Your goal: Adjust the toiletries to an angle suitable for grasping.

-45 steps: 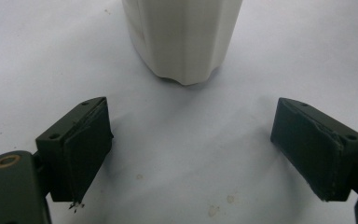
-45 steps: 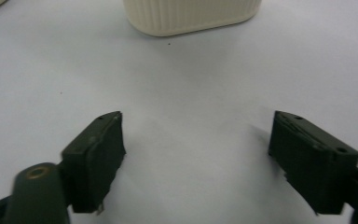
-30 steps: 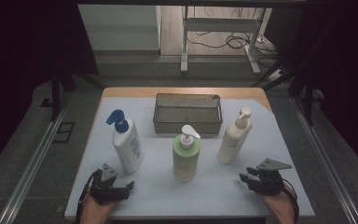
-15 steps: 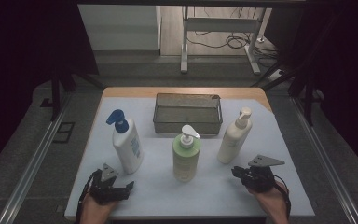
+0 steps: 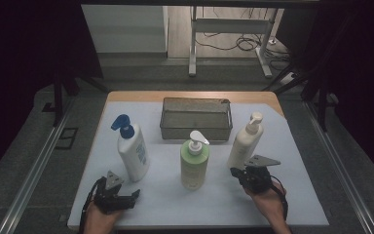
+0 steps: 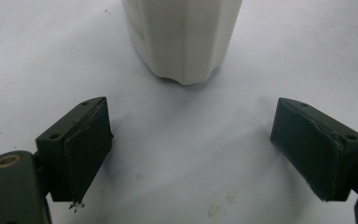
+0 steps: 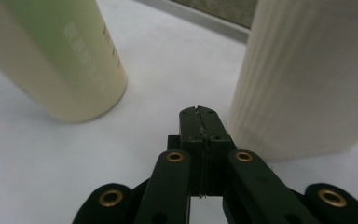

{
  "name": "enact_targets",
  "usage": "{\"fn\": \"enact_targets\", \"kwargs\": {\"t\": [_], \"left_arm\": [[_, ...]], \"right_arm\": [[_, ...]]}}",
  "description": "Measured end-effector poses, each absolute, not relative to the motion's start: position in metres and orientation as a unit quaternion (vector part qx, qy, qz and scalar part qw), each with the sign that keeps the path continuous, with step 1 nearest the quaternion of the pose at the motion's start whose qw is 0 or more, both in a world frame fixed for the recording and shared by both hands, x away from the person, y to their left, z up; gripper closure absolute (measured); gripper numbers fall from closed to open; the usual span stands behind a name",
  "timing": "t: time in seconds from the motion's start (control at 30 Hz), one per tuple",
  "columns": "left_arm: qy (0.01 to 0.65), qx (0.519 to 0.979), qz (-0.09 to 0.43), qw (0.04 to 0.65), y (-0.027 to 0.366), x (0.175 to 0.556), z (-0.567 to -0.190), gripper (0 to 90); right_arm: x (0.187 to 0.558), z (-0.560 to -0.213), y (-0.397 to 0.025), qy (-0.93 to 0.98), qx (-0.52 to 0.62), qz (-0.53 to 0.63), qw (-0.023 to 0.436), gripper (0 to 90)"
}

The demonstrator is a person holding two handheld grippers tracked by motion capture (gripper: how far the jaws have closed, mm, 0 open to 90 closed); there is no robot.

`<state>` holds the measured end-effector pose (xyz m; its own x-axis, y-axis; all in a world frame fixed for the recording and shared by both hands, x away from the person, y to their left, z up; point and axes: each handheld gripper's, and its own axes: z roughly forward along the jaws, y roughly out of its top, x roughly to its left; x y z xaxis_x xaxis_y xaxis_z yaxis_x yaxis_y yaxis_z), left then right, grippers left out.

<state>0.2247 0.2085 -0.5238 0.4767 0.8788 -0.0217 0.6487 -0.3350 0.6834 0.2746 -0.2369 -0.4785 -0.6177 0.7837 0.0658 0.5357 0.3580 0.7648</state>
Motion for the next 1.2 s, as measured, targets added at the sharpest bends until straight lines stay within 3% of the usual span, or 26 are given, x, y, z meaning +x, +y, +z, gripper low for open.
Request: {"fn": "enact_targets", "kwargs": {"t": [0.6, 1.2], "left_arm": [[0.479, 0.797, 0.179, 0.321, 0.208, 0.225, -0.524, 12.2], [0.479, 0.797, 0.179, 0.321, 0.208, 0.225, -0.524, 12.2]], "right_arm": [[0.297, -0.483, -0.208, 0.787, 0.432, 0.374, 0.233, 89.7], [0.289, -0.483, -0.232, 0.780, 0.450, 0.364, 0.240, 89.6]]}}
